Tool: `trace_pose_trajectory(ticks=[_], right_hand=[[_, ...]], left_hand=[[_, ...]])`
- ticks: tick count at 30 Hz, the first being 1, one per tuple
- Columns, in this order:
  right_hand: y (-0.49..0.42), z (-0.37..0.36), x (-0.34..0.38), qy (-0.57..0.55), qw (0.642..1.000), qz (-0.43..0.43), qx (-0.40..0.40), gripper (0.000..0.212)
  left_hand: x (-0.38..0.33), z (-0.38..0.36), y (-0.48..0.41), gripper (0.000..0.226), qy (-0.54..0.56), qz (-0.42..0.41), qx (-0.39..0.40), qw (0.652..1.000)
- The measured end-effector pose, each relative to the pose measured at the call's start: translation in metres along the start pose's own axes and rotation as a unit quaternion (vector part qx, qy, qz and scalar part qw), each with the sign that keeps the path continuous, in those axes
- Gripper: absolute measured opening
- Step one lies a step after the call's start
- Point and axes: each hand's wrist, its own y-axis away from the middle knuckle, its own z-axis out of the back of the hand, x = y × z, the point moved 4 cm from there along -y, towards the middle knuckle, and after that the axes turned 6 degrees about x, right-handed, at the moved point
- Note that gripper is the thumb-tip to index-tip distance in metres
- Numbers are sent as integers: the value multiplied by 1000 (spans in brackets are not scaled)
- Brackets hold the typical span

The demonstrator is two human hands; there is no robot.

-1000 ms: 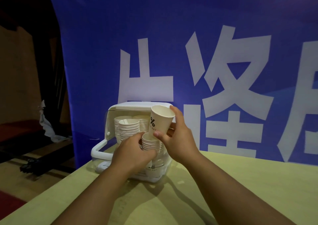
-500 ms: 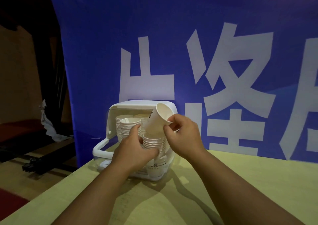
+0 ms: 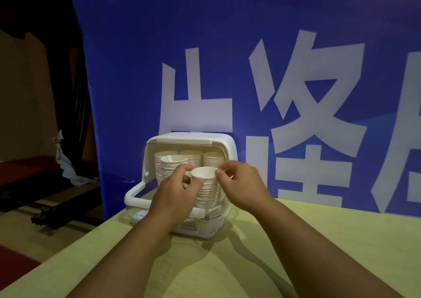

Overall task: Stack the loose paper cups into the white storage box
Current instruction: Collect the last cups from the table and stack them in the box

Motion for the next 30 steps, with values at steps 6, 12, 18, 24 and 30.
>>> trace_pose_trajectory(ticks=[6, 12, 18, 24, 30], right_hand=[[-1, -11, -7, 14, 1000, -14, 1, 35], [-1, -18, -6, -7, 1000, -9, -11, 40], [2, -24, -2, -21, 1000, 0, 14, 46], [7, -30, -6, -19, 997, -3, 68, 48], [-2, -10, -8, -29, 997, -16, -69, 39]], left_hand=[[1, 2, -4, 28, -25, -1, -32, 999], [2, 0, -5, 26, -10, -5, -50, 999], [5, -4, -7, 32, -6, -6, -56, 998], [6, -2, -7, 41, -33, 3, -87, 996], [2, 11, -10, 25, -69, -20, -155, 985]])
